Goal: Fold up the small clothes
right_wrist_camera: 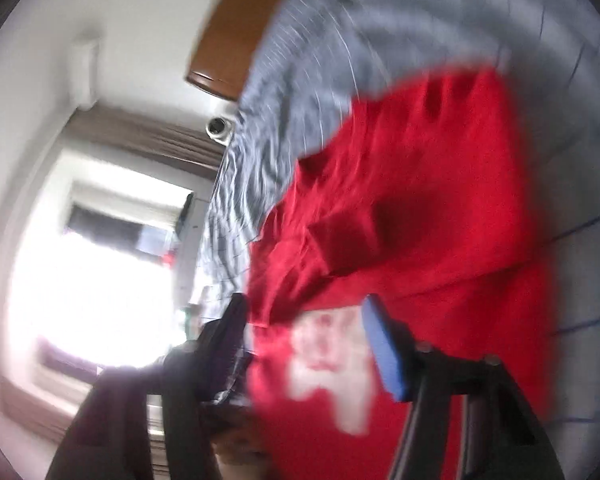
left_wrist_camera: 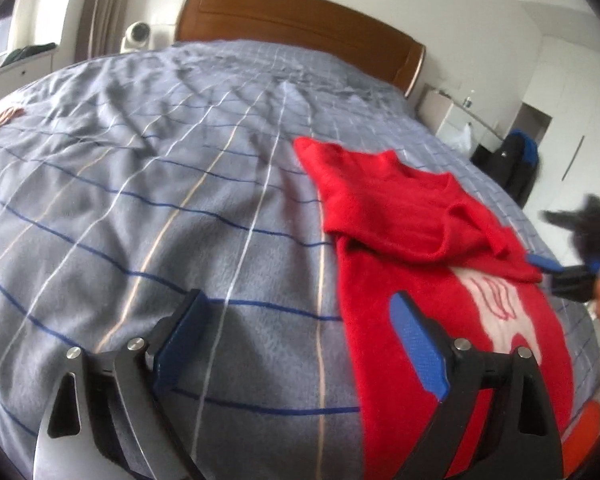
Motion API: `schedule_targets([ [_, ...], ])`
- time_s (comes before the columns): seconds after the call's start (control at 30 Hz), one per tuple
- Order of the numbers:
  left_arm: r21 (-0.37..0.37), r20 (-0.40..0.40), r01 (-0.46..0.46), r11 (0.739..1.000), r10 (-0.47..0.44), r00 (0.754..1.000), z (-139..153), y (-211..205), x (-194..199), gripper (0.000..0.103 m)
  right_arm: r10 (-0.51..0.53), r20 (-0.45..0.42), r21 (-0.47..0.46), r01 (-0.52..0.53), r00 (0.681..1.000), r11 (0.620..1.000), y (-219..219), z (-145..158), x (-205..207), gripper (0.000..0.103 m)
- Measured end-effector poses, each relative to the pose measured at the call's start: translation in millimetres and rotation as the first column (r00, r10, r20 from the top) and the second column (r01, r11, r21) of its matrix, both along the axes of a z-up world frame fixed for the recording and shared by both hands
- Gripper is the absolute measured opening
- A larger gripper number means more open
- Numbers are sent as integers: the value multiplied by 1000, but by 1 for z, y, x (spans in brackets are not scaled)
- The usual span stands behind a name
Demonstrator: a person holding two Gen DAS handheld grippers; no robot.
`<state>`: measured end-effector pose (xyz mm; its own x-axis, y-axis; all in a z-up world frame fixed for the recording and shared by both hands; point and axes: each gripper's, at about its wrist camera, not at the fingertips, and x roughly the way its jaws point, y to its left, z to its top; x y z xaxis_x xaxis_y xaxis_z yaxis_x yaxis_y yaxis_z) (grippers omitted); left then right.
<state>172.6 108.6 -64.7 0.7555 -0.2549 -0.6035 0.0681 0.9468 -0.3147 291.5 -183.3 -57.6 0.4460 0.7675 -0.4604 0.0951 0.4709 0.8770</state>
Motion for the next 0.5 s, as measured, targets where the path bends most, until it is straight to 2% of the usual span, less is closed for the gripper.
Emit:
schedule_targets([
  [0.07, -17, -5, 1, 1000, -1, 1000, -1, 2, 0, 93, -44, -72, 43, 47, 996, 998, 11, -21, 15, 52],
  [0.13, -20, -4, 3, 1000, -3, 1000, -2, 4, 2, 93, -165, -149, 58, 175, 975, 983, 13, -45, 22, 52],
  [0.17, -19, -5, 4, 1000, -4, 1000, -3, 4, 2, 94, -243, -172, 75, 259, 955, 963, 9, -56, 20, 51],
  [0.2, -17, -6, 5, 1000, -5, 1000, -4, 4, 3, 94, -311, -191, 102, 334, 931, 937, 4, -64, 16, 43],
  [0.23, -15, -7, 5, 1000, -5, 1000, -4, 3, 4, 94, -342, -197, 110, 367, 919, 924, 3, -68, 14, 35],
  [0.27, -14, -9, 6, 1000, -6, 1000, -5, 3, 4, 94, -360, -182, 101, 381, 915, 919, 2, -68, 13, 33],
  [0.3, -13, -10, 5, 1000, -6, 1000, -5, 2, 4, 94, -355, -133, 45, 364, 925, 930, 3, -60, 16, 26],
  [0.33, -12, -12, 4, 1000, -5, 1000, -5, 2, 5, 94, -341, -80, -9, 342, 937, 940, 2, -49, 18, 12],
  [0.4, -10, -13, 4, 1000, -4, 1000, -5, 2, 6, 95, -293, 30, -127, 294, 956, 947, 0, -23, 22, 12],
  [0.43, -10, -13, 4, 1000, -4, 1000, -5, 2, 6, 95, -270, 87, -200, 282, 959, 938, -2, -8, 22, 12],
  [0.47, -9, -13, 4, 1000, -4, 1000, -5, 2, 6, 95, -246, 139, -287, 277, 959, 917, -6, 7, 21, 12],
  [0.5, -9, -13, 3, 1000, -3, 1000, -5, 2, 7, 95, -214, 182, -395, 270, 960, 878, -8, 21, 19, 14],
])
